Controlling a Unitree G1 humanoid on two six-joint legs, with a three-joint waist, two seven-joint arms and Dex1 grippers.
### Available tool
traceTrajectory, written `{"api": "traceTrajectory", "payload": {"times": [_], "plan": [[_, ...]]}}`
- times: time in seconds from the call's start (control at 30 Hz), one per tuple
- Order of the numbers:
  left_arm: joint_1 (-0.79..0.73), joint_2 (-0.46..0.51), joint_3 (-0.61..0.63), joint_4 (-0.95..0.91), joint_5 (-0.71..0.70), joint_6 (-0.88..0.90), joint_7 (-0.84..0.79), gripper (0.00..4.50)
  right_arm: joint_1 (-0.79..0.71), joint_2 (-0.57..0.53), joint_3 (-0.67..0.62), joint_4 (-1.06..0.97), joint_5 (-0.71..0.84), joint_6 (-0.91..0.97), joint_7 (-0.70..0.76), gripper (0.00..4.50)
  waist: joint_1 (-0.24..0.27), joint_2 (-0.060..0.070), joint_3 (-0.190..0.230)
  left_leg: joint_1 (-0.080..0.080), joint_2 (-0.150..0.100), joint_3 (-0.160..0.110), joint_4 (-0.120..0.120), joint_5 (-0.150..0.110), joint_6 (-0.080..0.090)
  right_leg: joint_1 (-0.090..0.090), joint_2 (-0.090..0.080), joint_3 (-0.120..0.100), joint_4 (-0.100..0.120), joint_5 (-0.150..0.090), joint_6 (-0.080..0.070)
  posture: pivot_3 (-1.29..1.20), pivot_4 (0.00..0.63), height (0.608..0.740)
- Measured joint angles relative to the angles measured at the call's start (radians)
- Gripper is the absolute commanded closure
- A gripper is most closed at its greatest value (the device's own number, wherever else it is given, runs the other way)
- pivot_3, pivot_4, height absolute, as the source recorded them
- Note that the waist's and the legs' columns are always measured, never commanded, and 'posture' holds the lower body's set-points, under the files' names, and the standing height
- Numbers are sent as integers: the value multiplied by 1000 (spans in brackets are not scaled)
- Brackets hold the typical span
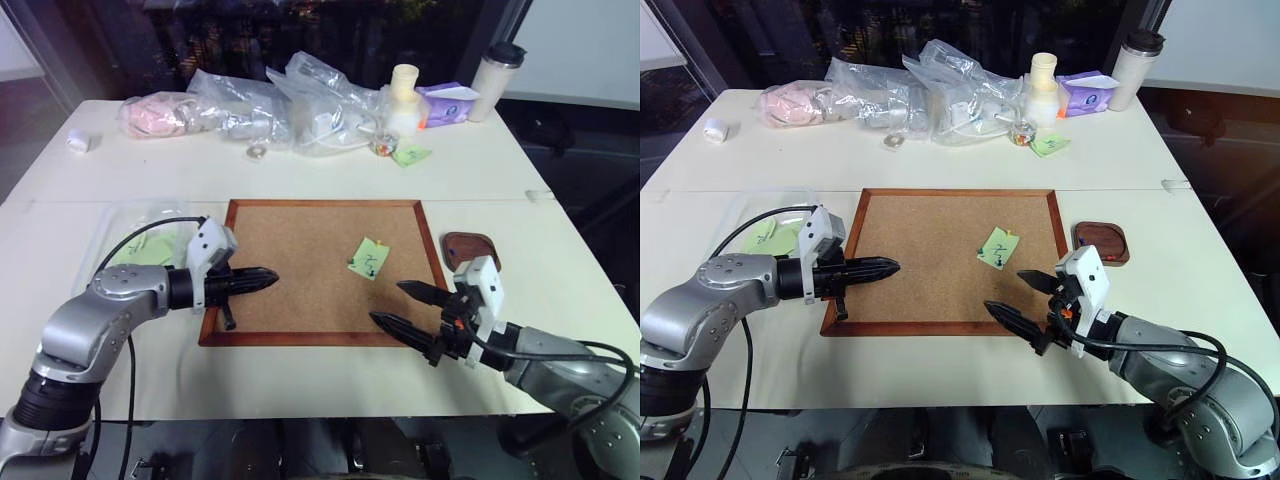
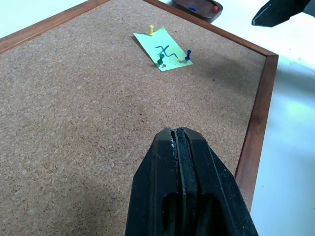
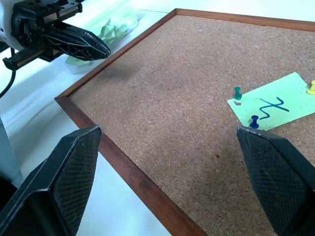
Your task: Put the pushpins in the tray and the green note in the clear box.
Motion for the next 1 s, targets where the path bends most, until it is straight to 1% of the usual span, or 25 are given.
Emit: {"api": "traceTrajectory", "payload": {"times": [0.1,0.17,0.27,0.37,0.5,0.63,0.7,0.77,0.87,1.0], "plan": [[-4,-6,4,-2,-4,2,9,4427,-12,0,-2,17,0,-1,2,0,-1,0,0,0,0,0,0,0,0,0,0,0,0,0,0,0,150,734],[-39,-4,2,9,-3,0,-1,4427,-49,2,-4,41,-1,-2,-10,0,0,0,0,0,0,0,1,0,0,0,0,0,0,0,0,0,150,734],[-98,10,-5,30,2,-8,-35,4427,-61,15,-9,52,-10,-10,-27,0,2,0,0,0,0,0,0,0,0,0,0,0,0,0,0,0,150,734],[-177,15,-90,114,69,-73,-95,4427,-107,33,6,100,-88,-47,-50,0,2,0,0,0,-1,3,1,0,0,0,0,0,0,0,0,0,150,734],[-202,-13,-203,239,181,-178,-141,4427,-153,53,34,168,-190,-97,-58,0,-1,0,0,-1,-1,2,0,0,0,-1,1,0,0,0,0,0,150,734],[-221,-70,-283,350,272,-252,-155,4427,-256,89,92,285,-282,-152,-45,0,-1,0,0,-1,-1,2,1,0,0,-1,1,0,0,0,0,0,150,734],[-219,-71,-315,378,314,-277,-166,4427,-312,109,116,361,-324,-186,-25,0,-2,0,0,-1,-1,2,0,0,0,-1,1,0,0,0,0,0,150,734],[-229,-62,-334,383,353,-321,-182,4427,-395,129,153,494,-381,-236,13,0,-3,1,0,0,-1,3,0,0,0,-1,1,0,0,0,0,0,150,734],[-238,-71,-342,401,371,-338,-195,4427,-479,154,190,647,-444,-299,71,0,-1,2,-1,0,-1,3,0,0,0,0,1,0,0,0,0,0,150,734],[-239,-83,-340,422,373,-352,-202,4427,-557,166,236,802,-516,-362,143,0,-1,2,-1,0,-1,3,1,0,0,0,1,0,0,0,0,0,150,734]]}}
